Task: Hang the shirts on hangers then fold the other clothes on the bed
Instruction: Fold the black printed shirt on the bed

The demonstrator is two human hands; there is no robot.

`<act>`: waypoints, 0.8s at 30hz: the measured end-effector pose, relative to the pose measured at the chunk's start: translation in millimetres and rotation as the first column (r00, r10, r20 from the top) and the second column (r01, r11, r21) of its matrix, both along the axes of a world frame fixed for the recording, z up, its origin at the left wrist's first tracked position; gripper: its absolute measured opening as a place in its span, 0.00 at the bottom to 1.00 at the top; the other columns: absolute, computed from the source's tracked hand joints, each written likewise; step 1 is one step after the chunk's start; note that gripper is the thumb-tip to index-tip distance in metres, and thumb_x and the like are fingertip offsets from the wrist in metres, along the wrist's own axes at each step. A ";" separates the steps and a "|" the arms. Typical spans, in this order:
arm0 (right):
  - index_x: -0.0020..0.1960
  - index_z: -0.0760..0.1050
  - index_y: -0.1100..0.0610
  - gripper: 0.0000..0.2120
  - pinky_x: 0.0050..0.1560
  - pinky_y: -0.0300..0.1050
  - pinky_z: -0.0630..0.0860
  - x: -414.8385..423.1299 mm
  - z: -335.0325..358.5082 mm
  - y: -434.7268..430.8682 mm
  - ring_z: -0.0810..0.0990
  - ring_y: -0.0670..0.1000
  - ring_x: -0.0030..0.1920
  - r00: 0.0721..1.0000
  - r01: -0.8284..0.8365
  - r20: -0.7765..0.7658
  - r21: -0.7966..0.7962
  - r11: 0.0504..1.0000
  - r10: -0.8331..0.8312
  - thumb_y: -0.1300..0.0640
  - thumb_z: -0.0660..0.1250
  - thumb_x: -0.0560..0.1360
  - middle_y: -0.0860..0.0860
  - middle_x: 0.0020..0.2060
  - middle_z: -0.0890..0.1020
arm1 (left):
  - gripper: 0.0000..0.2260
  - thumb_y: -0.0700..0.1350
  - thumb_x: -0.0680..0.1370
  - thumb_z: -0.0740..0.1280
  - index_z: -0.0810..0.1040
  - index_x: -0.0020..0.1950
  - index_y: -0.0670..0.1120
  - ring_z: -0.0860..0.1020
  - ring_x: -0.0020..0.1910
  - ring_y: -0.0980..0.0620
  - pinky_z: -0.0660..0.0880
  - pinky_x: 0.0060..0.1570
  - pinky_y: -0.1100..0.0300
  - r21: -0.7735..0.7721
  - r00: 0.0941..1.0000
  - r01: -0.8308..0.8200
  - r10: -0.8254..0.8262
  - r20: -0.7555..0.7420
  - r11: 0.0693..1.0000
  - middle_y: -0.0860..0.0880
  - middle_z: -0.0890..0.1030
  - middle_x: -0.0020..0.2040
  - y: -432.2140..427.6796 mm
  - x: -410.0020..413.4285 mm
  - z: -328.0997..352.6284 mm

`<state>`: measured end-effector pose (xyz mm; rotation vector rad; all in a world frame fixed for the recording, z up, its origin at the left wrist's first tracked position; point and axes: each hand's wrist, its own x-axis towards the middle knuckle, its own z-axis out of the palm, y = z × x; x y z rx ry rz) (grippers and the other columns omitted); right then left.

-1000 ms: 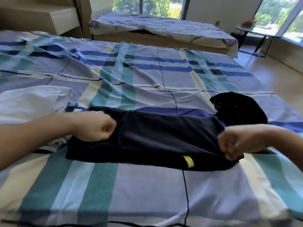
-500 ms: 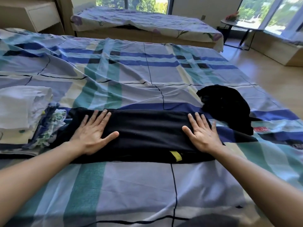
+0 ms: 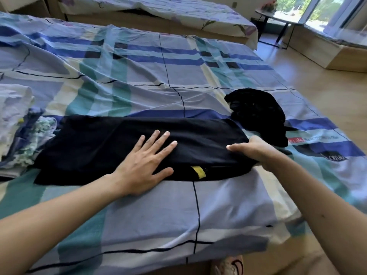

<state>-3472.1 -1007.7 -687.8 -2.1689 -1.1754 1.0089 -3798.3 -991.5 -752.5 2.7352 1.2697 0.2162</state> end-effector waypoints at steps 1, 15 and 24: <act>0.49 0.81 0.59 0.12 0.42 0.47 0.79 1.7 0.9 0.4 0.84 0.55 0.42 0.993 0.010 -0.118 -0.014 1.000 -0.012 0.53 0.78 0.71 0.57 0.44 0.86 | 0.35 0.70 0.75 0.42 0.43 0.81 0.60 0.35 0.80 0.51 0.39 0.79 0.47 -0.021 1.000 -0.003 0.002 -0.026 1.000 0.54 0.39 0.82 -0.1 1.5 -0.9; 0.54 0.81 0.64 0.15 0.50 0.56 0.84 -98.4 94.2 13.9 0.86 0.62 0.47 0.917 -0.290 -0.170 0.337 0.896 0.361 0.67 0.76 0.68 0.63 0.48 0.86 | 0.31 0.67 0.77 0.56 0.74 0.69 0.47 0.80 0.62 0.44 0.75 0.65 0.45 -0.814 0.486 0.213 0.664 0.568 0.540 0.43 0.80 0.64 17.5 -7.0 106.1; 0.75 0.68 0.58 0.31 0.67 0.46 0.75 -212.3 86.1 21.6 0.82 0.50 0.62 0.550 -0.635 -0.334 0.428 0.643 0.766 0.70 0.71 0.75 0.54 0.62 0.82 | 0.15 0.47 0.76 0.68 0.81 0.58 0.38 0.82 0.45 0.44 0.81 0.46 0.53 -0.842 0.294 0.313 0.798 0.526 0.440 0.35 0.82 0.54 21.9 -71.1 142.1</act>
